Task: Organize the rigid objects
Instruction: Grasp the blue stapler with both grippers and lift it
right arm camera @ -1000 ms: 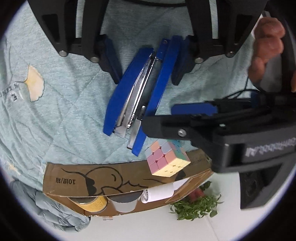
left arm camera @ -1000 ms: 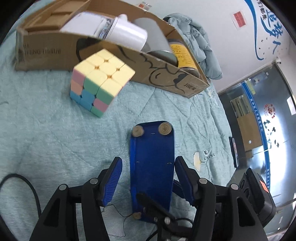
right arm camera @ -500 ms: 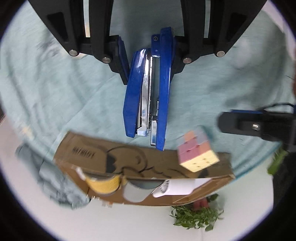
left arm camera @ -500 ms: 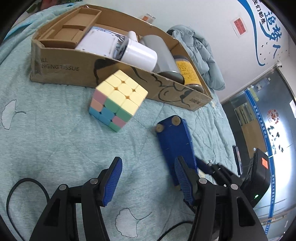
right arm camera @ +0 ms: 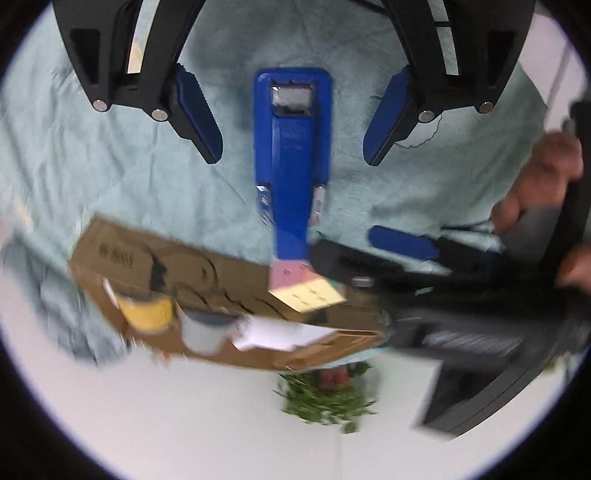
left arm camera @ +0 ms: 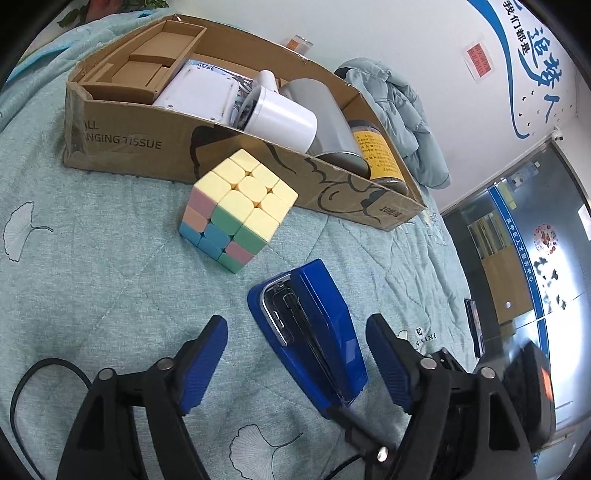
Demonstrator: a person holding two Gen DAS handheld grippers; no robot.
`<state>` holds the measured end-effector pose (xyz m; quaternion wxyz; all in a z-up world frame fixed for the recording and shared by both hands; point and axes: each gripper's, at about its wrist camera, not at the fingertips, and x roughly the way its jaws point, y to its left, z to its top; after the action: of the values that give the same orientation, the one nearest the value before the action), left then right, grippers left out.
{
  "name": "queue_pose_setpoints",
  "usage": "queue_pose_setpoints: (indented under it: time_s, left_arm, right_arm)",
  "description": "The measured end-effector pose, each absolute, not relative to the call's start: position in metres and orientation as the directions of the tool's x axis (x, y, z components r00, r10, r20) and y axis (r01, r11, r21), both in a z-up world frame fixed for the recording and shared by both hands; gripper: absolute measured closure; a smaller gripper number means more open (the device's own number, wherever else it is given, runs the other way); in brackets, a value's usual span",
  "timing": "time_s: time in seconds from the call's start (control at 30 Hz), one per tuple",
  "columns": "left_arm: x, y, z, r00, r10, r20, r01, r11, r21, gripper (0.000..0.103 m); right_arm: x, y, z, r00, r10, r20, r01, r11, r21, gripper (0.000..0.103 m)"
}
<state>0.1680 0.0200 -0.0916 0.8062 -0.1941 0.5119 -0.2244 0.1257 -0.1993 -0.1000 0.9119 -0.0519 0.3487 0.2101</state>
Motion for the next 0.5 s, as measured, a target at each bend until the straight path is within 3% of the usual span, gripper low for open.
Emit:
queue_pose_setpoints:
  time_s: [0.13, 0.2, 0.23, 0.27, 0.33, 0.43, 0.47, 0.5]
  left_arm:
    - [0.169, 0.011, -0.096, 0.357, -0.567, -0.742, 0.174, 0.821, -0.544, 0.025]
    - [0.169, 0.005, -0.099, 0.347, -0.570, -0.745, 0.179, 0.820, -0.544, 0.025]
    - [0.168, 0.003, -0.101, 0.342, -0.570, -0.747, 0.179, 0.820, -0.543, 0.025]
    - [0.168, 0.001, -0.103, 0.336, -0.570, -0.749, 0.178, 0.820, -0.544, 0.025]
    - [0.168, -0.001, -0.107, 0.328, -0.575, -0.750, 0.173, 0.816, -0.551, 0.025]
    - [0.167, -0.004, -0.116, 0.306, -0.585, -0.751, 0.160, 0.810, -0.565, 0.025]
    - [0.167, -0.006, -0.118, 0.300, -0.587, -0.752, 0.159, 0.808, -0.568, 0.025]
    - [0.166, -0.008, -0.120, 0.295, -0.590, -0.751, 0.161, 0.806, -0.569, 0.025]
  right_arm:
    - [0.134, -0.207, -0.109, 0.608, 0.376, -0.699, -0.402, 0.905, 0.137, 0.027]
    - [0.137, -0.205, -0.110, 0.590, 0.401, -0.701, -0.422, 0.893, 0.155, 0.041]
    - [0.138, -0.200, -0.111, 0.584, 0.396, -0.709, -0.432, 0.890, 0.141, 0.055]
    - [0.137, -0.193, -0.113, 0.586, 0.368, -0.722, -0.432, 0.896, 0.106, 0.062]
    - [0.132, -0.192, -0.114, 0.616, 0.317, -0.721, -0.401, 0.914, 0.059, 0.066]
    - [0.126, -0.201, -0.116, 0.599, 0.349, -0.721, -0.355, 0.922, 0.152, 0.067]
    - [0.126, -0.204, -0.115, 0.594, 0.358, -0.720, -0.333, 0.925, 0.184, 0.079]
    - [0.126, -0.206, -0.113, 0.584, 0.383, -0.716, -0.331, 0.918, 0.220, 0.079]
